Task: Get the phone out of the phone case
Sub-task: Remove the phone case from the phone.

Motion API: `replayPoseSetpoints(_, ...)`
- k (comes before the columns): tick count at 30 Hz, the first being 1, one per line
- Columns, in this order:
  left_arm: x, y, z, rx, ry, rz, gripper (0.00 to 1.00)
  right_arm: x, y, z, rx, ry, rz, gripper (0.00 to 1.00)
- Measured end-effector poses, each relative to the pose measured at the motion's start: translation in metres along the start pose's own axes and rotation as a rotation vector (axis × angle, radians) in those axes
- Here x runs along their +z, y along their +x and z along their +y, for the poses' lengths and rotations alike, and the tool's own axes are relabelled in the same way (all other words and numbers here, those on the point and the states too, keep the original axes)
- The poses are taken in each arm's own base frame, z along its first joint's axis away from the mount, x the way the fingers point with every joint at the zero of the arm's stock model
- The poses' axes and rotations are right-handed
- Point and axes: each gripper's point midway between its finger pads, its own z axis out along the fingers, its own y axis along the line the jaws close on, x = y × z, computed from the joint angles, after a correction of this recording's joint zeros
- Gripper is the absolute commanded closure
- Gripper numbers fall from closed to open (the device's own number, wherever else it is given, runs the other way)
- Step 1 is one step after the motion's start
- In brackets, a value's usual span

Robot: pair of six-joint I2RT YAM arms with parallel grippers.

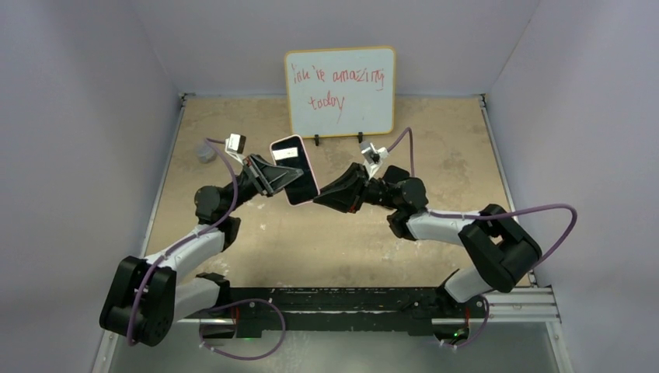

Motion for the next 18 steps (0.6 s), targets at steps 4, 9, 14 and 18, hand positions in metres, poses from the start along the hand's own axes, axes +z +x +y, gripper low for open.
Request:
replayPoseSetpoints(4, -0.001, 0.001, -0.001, -0.004, 0.019, 0.02, 1.0, 0.001, 0.003, -0.001, -0.072, -0.004, 0.039, 1.0)
replayPoseSetpoints(9, -0.001, 0.0, -0.003, -0.018, 0.046, 0.023, 1.0, 0.002, 0.001, -0.004, -0.158, 0.017, 0.087, 1.0)
replayPoseSetpoints(14, -0.001, -0.003, 0.001, -0.057, 0.043, 0.018, 1.0, 0.003, 0.003, -0.009, -0.191, 0.036, 0.128, 1.0)
replayPoseSetpoints(18, -0.001, -0.003, 0.007, -0.1, 0.025, 0.02, 1.0, 0.001, 0.007, -0.013, -0.195, 0.049, 0.147, 1.0)
